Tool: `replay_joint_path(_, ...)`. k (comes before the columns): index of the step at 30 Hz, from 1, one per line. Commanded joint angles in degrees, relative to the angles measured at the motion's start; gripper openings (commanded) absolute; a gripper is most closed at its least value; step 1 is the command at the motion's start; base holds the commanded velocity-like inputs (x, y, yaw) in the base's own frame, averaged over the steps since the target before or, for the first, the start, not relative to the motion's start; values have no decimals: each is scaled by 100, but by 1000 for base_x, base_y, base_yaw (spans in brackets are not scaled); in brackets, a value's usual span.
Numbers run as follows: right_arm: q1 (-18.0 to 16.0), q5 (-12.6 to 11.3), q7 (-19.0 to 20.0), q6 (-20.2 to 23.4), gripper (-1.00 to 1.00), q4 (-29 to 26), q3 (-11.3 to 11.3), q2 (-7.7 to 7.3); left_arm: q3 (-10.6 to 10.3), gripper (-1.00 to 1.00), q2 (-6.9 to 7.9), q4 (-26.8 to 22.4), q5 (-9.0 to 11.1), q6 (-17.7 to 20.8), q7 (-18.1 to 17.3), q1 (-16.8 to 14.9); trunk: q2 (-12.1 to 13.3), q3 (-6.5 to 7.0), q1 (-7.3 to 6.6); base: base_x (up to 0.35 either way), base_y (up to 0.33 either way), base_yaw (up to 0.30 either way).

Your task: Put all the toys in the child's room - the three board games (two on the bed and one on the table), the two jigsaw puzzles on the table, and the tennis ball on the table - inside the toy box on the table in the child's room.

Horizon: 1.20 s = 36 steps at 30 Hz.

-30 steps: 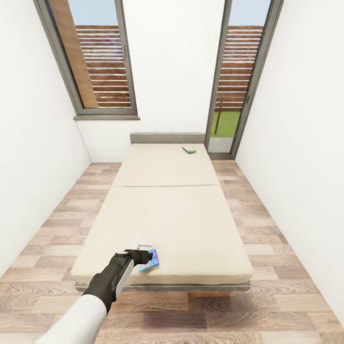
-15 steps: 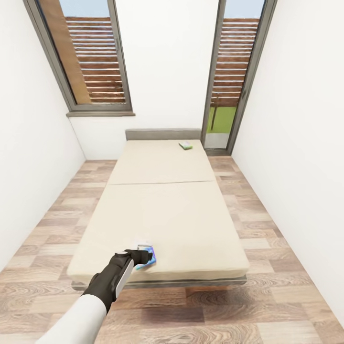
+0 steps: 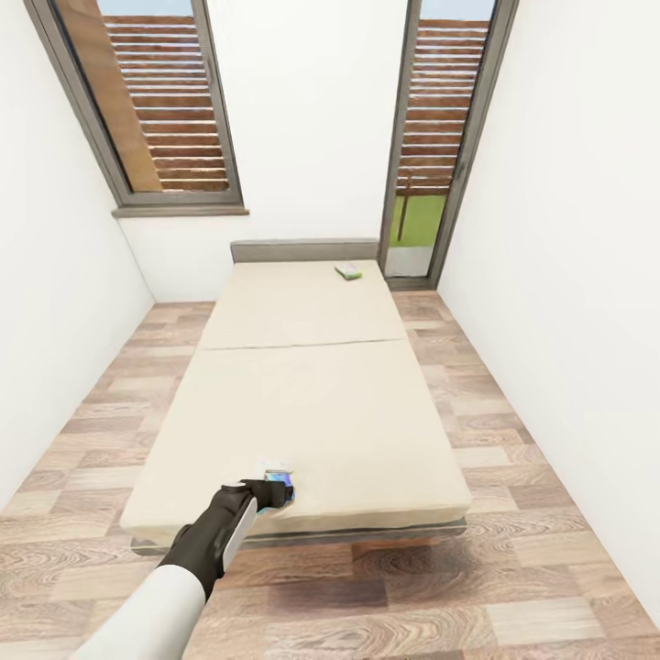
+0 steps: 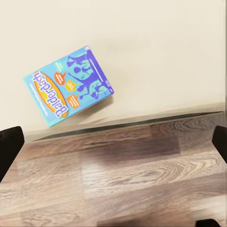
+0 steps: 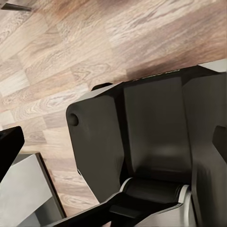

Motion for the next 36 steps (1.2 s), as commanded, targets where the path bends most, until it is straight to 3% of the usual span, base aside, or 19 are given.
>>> replay_joint_path(1,-5,-35,13,-30,100,7,48,2,-12,100,-4,-12,4,35,8,-2,-11,-20,3,0,0,-79)
replay_joint_path(36,-5,-30,14,-47,100,7,49,11,-19,100,-96,-44,6,273,10,-2,-11,-350,3,0,0,-79)
